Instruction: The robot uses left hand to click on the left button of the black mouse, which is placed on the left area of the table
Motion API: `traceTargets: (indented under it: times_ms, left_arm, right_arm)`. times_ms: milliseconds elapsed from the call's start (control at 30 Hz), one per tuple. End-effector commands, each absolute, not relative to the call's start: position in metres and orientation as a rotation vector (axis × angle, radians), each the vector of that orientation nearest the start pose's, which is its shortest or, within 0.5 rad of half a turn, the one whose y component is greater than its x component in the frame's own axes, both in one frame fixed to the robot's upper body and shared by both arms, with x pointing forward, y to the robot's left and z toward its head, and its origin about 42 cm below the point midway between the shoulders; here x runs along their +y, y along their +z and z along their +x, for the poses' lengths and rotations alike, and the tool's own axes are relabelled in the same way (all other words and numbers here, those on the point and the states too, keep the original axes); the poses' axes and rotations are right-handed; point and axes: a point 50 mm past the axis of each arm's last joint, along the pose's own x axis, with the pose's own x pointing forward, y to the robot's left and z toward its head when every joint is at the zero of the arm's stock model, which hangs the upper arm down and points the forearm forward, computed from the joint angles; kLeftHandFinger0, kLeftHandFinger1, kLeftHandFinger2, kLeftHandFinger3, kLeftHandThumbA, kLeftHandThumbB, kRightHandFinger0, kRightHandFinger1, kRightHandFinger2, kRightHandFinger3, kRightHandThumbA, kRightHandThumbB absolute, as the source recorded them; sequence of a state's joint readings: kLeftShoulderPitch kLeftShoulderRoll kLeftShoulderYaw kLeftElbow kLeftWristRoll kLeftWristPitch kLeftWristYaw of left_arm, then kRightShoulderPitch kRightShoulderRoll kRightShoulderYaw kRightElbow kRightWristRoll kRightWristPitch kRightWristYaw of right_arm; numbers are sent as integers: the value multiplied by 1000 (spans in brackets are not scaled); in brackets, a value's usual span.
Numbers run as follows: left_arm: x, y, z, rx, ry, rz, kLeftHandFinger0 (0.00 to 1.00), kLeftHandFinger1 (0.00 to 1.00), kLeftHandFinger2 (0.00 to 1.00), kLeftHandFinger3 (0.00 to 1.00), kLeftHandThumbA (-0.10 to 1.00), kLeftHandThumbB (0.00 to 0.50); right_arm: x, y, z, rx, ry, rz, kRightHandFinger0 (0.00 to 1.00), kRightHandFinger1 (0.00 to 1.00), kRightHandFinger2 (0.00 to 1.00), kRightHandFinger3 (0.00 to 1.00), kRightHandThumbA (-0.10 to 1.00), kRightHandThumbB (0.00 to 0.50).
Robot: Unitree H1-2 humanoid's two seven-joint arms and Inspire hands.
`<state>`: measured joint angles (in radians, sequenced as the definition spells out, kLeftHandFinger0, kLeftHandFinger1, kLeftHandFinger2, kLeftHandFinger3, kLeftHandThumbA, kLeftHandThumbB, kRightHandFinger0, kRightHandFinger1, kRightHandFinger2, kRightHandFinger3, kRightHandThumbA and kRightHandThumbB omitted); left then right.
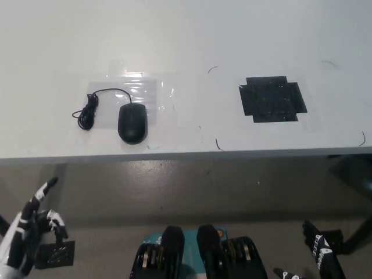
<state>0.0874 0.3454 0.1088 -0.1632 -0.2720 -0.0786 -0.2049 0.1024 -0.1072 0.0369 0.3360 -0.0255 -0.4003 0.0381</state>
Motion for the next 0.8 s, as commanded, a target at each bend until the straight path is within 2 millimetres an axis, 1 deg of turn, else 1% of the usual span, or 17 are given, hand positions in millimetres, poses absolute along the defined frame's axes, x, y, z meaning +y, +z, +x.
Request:
traceTargets:
  times_ms: [0,33,67,100,133,200,233,300,333,400,433,500,600,667,700,733,767]
  left_arm:
    - [329,181,260,-196,-166,9,0,308,573,1000,1000,228]
    - [327,193,266,-231,-195,15,0,304,572,1000,1000,223]
    - [327,199,269,-244,-211,25,0,294,554,1000,1000,240]
    - [327,206,272,-253,-222,38,0,278,532,1000,1000,238]
    - [328,216,278,-273,-229,74,0,255,490,1000,1000,254]
    - [329,235,290,-300,-256,117,20,220,450,1000,1000,251]
    - [329,247,297,-306,-276,134,53,213,453,1000,1000,246]
    - [328,259,304,-311,-294,153,64,217,466,1000,1000,244]
    - [326,267,310,-318,-307,166,71,232,497,1000,1000,237]
    - [325,288,325,-338,-340,204,124,288,563,1000,1000,234]
    - [325,293,329,-346,-347,215,131,293,567,1000,1000,232]
    - [325,308,343,-362,-379,216,179,332,597,1000,1000,246]
    - [327,324,362,-332,-439,196,175,304,546,1000,1000,270]
    - [326,336,374,-308,-477,206,155,271,511,1000,1000,254]
    - [327,343,378,-296,-501,229,141,266,506,1000,1000,274]
    - [327,345,380,-290,-511,240,136,266,506,1000,1000,271]
    - [327,351,384,-271,-517,263,149,268,499,1000,1000,288]
  right_arm:
    - [-246,17,229,-44,72,-135,1000,1000,1000,1000,1000,182]
    - [-247,17,228,-45,72,-130,1000,1000,1000,1000,1000,181]
    - [-247,17,228,-45,72,-130,1000,1000,1000,1000,1000,180]
    - [-247,17,228,-45,71,-132,1000,1000,1000,1000,1000,179]
    - [-248,18,228,-48,72,-133,1000,1000,1000,1000,1000,173]
    - [-248,19,229,-52,75,-128,1000,1000,1000,1000,1000,175]
    - [-248,19,229,-52,76,-129,1000,1000,1000,1000,1000,177]
    - [-248,19,229,-53,77,-132,1000,1000,1000,1000,1000,176]
    - [-249,19,229,-52,77,-133,1000,1000,1000,1000,1000,177]
    - [-250,19,229,-50,75,-130,1000,1000,1000,1000,1000,178]
    - [-251,18,229,-49,75,-128,1000,1000,1000,1000,1000,178]
    - [-251,18,229,-48,76,-131,1000,1000,1000,1000,1000,187]
    - [-249,17,227,-46,74,-132,1000,1000,1000,1000,1000,183]
    - [-250,17,227,-45,71,-137,1000,1000,1000,1000,1000,171]
    - [-250,17,226,-44,73,-136,1000,1000,1000,1000,1000,169]
    - [-250,17,226,-43,73,-134,1000,1000,1000,1000,1000,169]
    - [-251,17,227,-42,74,-134,1000,1000,1000,1000,1000,178]
